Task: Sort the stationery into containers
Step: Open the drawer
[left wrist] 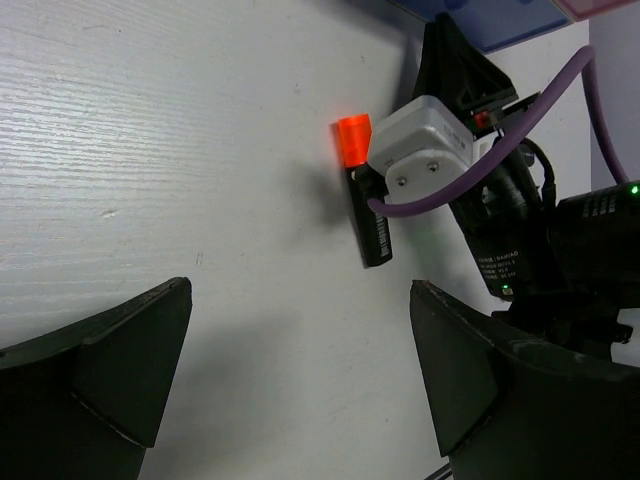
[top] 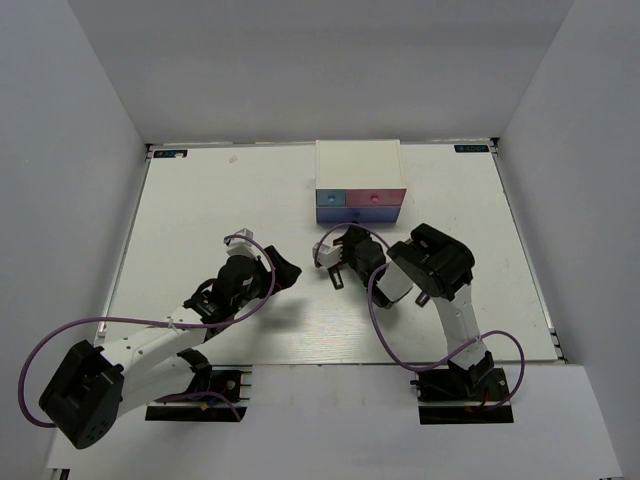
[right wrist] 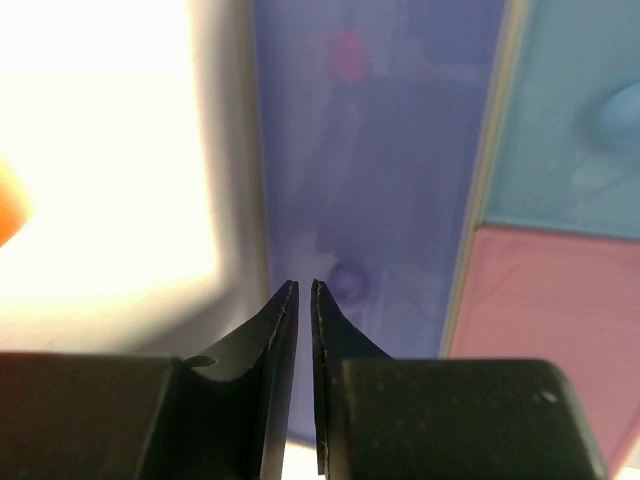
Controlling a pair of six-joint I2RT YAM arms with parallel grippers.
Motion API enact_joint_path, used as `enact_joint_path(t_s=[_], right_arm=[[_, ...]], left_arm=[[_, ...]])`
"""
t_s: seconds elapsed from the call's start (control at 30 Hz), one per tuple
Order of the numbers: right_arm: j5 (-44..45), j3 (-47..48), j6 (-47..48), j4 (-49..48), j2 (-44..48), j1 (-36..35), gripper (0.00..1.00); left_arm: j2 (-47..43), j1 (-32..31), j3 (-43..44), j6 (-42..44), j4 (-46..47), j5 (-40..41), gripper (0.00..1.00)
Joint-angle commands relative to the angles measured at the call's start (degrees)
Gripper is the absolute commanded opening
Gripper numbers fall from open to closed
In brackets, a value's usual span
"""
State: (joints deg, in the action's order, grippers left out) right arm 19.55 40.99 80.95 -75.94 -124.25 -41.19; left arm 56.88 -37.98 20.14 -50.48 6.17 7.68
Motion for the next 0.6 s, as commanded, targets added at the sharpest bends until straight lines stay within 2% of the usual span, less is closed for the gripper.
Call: enact_joint_path(t_s=[0.0,0.1,0.13,0.23,0.57], right_arm=[[2.2,-2.4,-1.8,-32.3,3.0,0.1,0.16],[2.7,-3.1,-2.0,-32.3,3.9,0.1,0.16],[2.9,-3.3,-2.1,-32.3,3.9,0.0,0.17],[3.1,-3.2,-2.0,-32.3,4.6,0.0,0.31],[2.2,-1.5,-1.7,-32.3,4.6,0.0,0.42]], left_arm=[[-1.3,0.3,-0.3,0.2,0.7,0.8,1.00],[-0.8,0.3,-0.3,0.2,0.7,0.2,1.00],[-0.8,0.3,-0.3,0.2,0.7,0.2,1.00],[-0.8,0.3,0.2,0.2,0.7,0.2,1.00],[-0.8,0.3,0.2,0.2,0.7,0.2,1.00]])
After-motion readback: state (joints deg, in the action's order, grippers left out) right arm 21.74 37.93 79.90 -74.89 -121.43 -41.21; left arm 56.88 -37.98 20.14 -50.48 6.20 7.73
